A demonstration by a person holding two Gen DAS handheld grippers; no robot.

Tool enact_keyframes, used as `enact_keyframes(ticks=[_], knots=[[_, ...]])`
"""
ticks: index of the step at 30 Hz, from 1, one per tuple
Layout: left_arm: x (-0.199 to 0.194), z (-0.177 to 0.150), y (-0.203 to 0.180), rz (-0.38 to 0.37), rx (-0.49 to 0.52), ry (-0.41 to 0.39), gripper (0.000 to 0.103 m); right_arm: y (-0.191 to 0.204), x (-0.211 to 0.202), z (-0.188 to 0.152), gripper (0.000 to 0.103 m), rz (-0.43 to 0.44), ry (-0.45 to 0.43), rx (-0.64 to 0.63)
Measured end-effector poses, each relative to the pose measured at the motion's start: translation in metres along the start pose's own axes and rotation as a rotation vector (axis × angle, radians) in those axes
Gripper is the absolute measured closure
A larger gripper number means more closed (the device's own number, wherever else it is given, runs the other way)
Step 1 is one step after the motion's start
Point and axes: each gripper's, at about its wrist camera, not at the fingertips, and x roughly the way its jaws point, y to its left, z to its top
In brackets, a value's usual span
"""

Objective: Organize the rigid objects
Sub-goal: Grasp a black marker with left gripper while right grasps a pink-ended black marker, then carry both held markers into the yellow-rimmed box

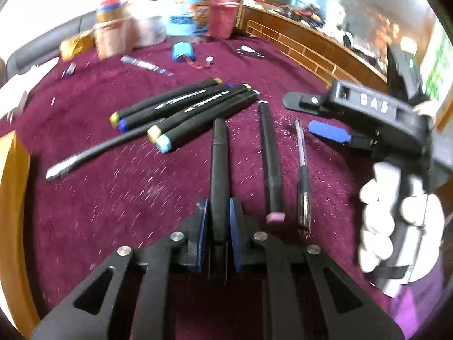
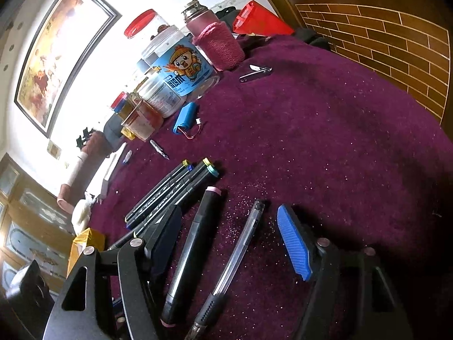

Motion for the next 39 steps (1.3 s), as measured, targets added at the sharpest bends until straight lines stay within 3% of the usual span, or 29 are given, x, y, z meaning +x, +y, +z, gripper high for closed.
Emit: enact_keyframes(ticks=[6,9,12,15,17,22,27,30,33,36,38,39], knots=[[-0.027,-0.020,0.034,-0.063,-0.143,0.008,0.091,0.002,0.000,-0.002,0.038,-0.015,-0.006,-0.023],[-0.036,-0.031,0.041,-0.056,-0.181,0.013,0.091,0.003,0.000,-0.002,0.038,-0.020,-0.008,-0.029],[-0.028,-0.030,0.045,-0.040,-0.255,0.030,0.079,0.006,0.002,-0.003,0.038,-0.040,-0.013,-0.048],[-0.019,-0.023,0.026,0.014,-0.161,-0.005,0.078,0.011,0.003,-0.003,0.038,-0.075,-0.011,-0.068],[-0.017,-0.022,0.021,0.020,-0.109,-0.022,0.090,0.016,-0.003,-0.003,0.038,-0.138,-0.024,-0.082],[-0.031,-0.033,0.061,-0.170,-0.270,0.002,0.091,0.052,-0.031,-0.011,0.038,-0.140,-0.052,-0.217],[-0.048,-0.039,0.069,-0.239,-0.307,-0.040,0.091,0.075,-0.008,-0.016,0.038,-0.174,0.039,-0.273],[-0.065,-0.040,0.066,-0.261,-0.292,-0.078,0.091,0.084,0.017,-0.025,0.038,-0.245,0.092,-0.316],[-0.071,-0.040,0.068,-0.227,-0.269,-0.084,0.091,0.089,0.035,-0.034,0.041,-0.289,0.139,-0.336],[-0.058,-0.041,0.072,-0.183,-0.300,-0.045,0.082,0.098,0.043,-0.040,0.046,-0.368,0.123,-0.401],[-0.044,-0.037,0.067,-0.147,-0.288,-0.015,0.059,0.103,0.046,-0.043,0.052,-0.398,0.107,-0.433],[-0.033,-0.032,0.061,-0.117,-0.279,0.001,0.054,0.105,0.046,-0.045,0.061,-0.387,0.101,-0.444]])
